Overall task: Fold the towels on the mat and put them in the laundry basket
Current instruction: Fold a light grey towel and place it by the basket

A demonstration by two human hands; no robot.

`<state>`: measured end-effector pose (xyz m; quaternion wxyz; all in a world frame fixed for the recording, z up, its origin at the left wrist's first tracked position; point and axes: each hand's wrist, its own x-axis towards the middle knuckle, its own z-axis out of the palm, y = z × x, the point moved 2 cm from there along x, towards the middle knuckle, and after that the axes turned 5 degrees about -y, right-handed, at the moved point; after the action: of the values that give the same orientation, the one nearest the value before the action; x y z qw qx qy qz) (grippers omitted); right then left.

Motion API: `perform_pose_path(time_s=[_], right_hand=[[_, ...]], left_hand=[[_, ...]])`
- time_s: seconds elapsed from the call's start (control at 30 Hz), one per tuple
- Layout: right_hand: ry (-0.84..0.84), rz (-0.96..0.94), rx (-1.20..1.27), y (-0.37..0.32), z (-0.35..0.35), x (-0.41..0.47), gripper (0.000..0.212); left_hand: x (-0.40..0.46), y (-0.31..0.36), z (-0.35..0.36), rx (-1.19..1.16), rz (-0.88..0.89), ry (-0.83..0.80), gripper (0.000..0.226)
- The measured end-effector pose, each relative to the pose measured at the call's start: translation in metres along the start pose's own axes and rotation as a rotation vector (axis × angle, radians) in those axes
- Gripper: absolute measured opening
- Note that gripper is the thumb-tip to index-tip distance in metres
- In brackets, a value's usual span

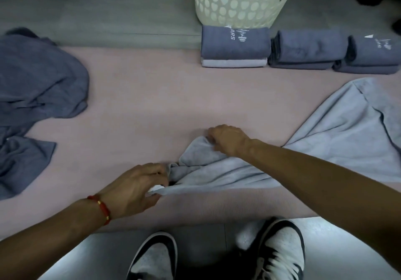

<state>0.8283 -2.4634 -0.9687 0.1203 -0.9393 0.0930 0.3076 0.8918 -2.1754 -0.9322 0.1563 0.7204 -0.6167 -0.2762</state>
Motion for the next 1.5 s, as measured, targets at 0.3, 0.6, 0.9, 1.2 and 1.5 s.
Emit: perform_pose_path(time_s=[0.3,0.6,0.9,1.2,1.5], right_hand=[[0.352,-0.248,0.36,-0.037,-0.135,-0.024,0.013],[0.152,-0.472,0.062,-0.063,-0.154,0.005,0.056],[-0.171,-0.32,-0.063,-0.005,-0.097,-0.076,0.05],[-0.052,-0.152,-0.004,0.01,-0.047,-0.063,0.05],[0.378,-0.006,0.155,-0.015,0.008,-0.023,0.056]], left_hand=[[0.0,-0.007,0.004,-0.128,-0.196,-0.453,0.022],[0.015,-0.055,-0.059,-0.126,-0.65,-0.005,0.028],[0.096,-0.123,-0.072,-0.159,-0.825,0.213,0.055],[0.165,-0.184,-0.093,0.138,-0.623,0.208,0.044],[0.166,-0.227,-0.136,-0.376,-0.9,0.618,0.004]])
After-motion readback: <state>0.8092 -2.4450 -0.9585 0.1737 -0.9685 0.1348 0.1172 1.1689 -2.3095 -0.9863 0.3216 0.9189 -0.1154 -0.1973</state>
